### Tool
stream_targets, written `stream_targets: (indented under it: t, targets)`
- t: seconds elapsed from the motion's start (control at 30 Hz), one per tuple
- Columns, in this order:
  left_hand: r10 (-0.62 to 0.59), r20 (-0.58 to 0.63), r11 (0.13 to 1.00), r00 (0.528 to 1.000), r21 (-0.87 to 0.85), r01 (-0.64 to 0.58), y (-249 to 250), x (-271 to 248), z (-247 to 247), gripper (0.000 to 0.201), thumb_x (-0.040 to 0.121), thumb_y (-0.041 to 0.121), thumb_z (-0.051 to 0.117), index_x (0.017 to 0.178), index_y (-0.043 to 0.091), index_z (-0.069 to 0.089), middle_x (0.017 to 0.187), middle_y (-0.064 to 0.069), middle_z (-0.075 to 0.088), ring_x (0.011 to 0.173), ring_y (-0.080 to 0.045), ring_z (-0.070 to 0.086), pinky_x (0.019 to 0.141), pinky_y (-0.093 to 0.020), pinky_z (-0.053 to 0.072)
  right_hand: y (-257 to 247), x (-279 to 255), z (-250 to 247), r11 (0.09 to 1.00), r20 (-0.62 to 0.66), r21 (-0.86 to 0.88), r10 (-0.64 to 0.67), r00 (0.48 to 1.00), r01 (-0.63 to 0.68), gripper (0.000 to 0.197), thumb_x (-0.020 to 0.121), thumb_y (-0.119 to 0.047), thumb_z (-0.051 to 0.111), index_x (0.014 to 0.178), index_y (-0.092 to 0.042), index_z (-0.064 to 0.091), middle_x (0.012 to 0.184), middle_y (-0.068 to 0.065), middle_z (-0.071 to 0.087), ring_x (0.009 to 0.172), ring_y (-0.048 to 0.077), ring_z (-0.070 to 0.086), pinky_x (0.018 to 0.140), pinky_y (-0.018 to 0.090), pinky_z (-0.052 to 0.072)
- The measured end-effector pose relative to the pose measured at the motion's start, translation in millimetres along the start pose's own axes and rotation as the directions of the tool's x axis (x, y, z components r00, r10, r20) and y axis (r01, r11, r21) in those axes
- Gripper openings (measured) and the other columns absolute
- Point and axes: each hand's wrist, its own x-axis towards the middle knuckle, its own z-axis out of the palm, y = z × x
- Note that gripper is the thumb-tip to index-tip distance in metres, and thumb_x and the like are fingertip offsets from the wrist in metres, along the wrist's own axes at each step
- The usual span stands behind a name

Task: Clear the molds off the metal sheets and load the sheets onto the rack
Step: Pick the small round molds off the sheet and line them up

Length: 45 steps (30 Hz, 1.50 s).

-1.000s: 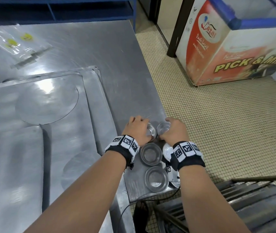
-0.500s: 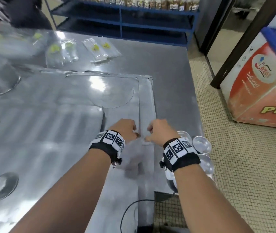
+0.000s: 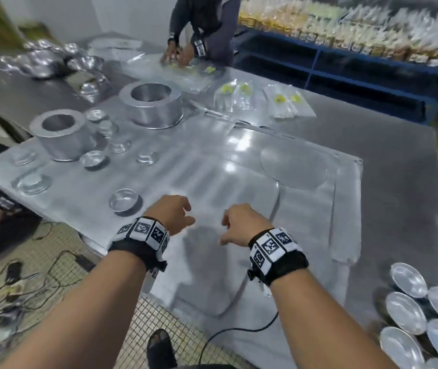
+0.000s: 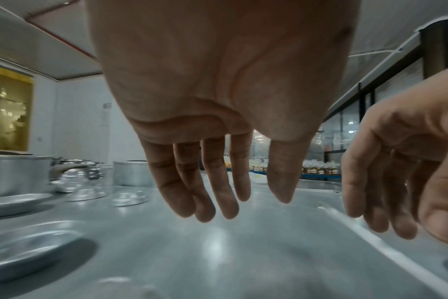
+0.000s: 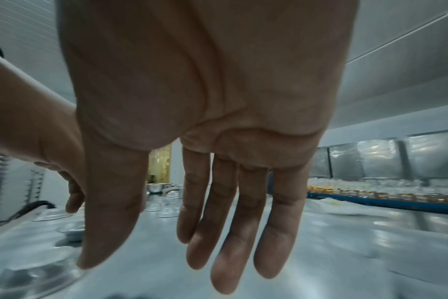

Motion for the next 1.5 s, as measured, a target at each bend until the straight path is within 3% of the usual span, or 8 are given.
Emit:
stream_targets:
  t: [0.27, 0.5, 0.63, 0.77, 0.87, 1.1, 1.33, 1.5]
  targets:
    - [-0.072, -0.184, 0.995, 0.980, 0.061, 0.085, -123.5, 20.1, -26.8, 0.048, 0.089, 0.038, 0.061, 0.133, 0.025, 0.052, 0.130, -0.006, 0.053, 0.122, -0.031, 0.043, 0.102, -0.041, 0.043, -119.1, 53.0, 40.7, 0.994, 0.018, -0.041, -0.101, 0.995, 0.101, 0.067, 0.070, -0.046, 0.084, 0.125, -0.017, 0.061, 0.119, 0.003, 0.064, 0.107, 0.024, 0.064, 0.089, 0.041, 0.055]
    - [-0.082, -0.088, 0.994, 0.993, 0.062, 0.087, -167.3, 51.1, -26.9, 0.066, 0.082, 0.035, 0.066, 0.142, 0.024, 0.042, 0.142, -0.007, 0.042, 0.131, -0.032, 0.037, 0.102, -0.043, 0.042, -158.3, 87.1, 74.8, 0.989, 0.027, -0.128, -0.074, 0.997, 0.077, 0.075, 0.064, -0.043, 0.085, 0.128, -0.016, 0.056, 0.120, 0.004, 0.056, 0.113, 0.027, 0.056, 0.089, 0.041, 0.054]
    - [-0.059, -0.035, 0.997, 0.998, 0.056, 0.061, -172.1, 63.5, -21.1, 0.075, 0.077, 0.039, 0.072, 0.142, 0.022, 0.039, 0.143, -0.007, 0.040, 0.131, -0.032, 0.036, 0.103, -0.044, 0.042, -161.7, 95.5, 88.0, 0.980, 0.040, -0.189, -0.055, 0.998, 0.061, 0.076, 0.065, -0.042, 0.085, 0.129, -0.017, 0.051, 0.123, 0.006, 0.051, 0.117, 0.028, 0.050, 0.087, 0.041, 0.052]
    - [-0.042, -0.027, 0.998, 0.999, 0.050, 0.043, -173.5, 70.3, -20.2, 0.063, 0.074, 0.036, 0.072, 0.130, 0.021, 0.048, 0.127, -0.008, 0.046, 0.121, -0.032, 0.041, 0.093, -0.039, 0.046, -162.5, 98.6, 90.2, 0.966, 0.083, -0.236, -0.086, 0.993, 0.103, 0.082, 0.060, -0.045, 0.087, 0.128, -0.020, 0.047, 0.121, 0.004, 0.049, 0.113, 0.026, 0.048, 0.084, 0.040, 0.052]
    - [-0.041, -0.028, 0.999, 0.999, 0.028, 0.041, -173.6, 73.2, -21.0, 0.063, 0.074, 0.035, 0.070, 0.131, 0.020, 0.048, 0.123, -0.007, 0.046, 0.119, -0.031, 0.042, 0.093, -0.039, 0.047, -161.4, 99.4, 89.8, 0.971, 0.092, -0.216, -0.084, 0.992, 0.102, 0.082, 0.056, -0.044, 0.087, 0.123, -0.021, 0.044, 0.115, 0.006, 0.050, 0.109, 0.027, 0.048, 0.081, 0.039, 0.052]
    - [-0.037, -0.023, 0.999, 0.999, 0.002, 0.037, -164.1, 70.7, -23.9, 0.067, 0.068, 0.036, 0.075, 0.129, 0.021, 0.051, 0.127, -0.007, 0.046, 0.120, -0.030, 0.041, 0.095, -0.041, 0.048, -154.9, 99.7, 89.8, 0.981, 0.091, -0.176, -0.062, 0.994, 0.077, 0.081, 0.052, -0.036, 0.086, 0.119, -0.019, 0.043, 0.111, 0.007, 0.048, 0.104, 0.031, 0.051, 0.084, 0.043, 0.055]
    - [-0.056, -0.053, 0.998, 0.997, -0.030, 0.054, -150.5, 55.8, -16.0, 0.073, 0.066, 0.038, 0.078, 0.132, 0.023, 0.051, 0.126, -0.006, 0.046, 0.121, -0.030, 0.043, 0.095, -0.043, 0.049, -127.2, 93.1, 89.5, 0.991, 0.085, -0.102, -0.082, 0.993, 0.091, 0.071, 0.052, -0.041, 0.081, 0.111, -0.026, 0.045, 0.110, 0.002, 0.044, 0.105, 0.026, 0.047, 0.084, 0.039, 0.051]
    - [-0.044, -0.057, 0.998, 0.997, -0.037, 0.042, -126.3, 48.3, -8.4, 0.081, 0.066, 0.038, 0.080, 0.139, 0.023, 0.046, 0.129, -0.006, 0.046, 0.123, -0.029, 0.041, 0.097, -0.043, 0.048, -94.4, 78.9, 68.3, 0.995, 0.021, -0.050, -0.084, 0.996, 0.085, 0.069, 0.051, -0.048, 0.085, 0.106, -0.029, 0.049, 0.110, 0.002, 0.041, 0.099, 0.028, 0.053, 0.085, 0.038, 0.053]
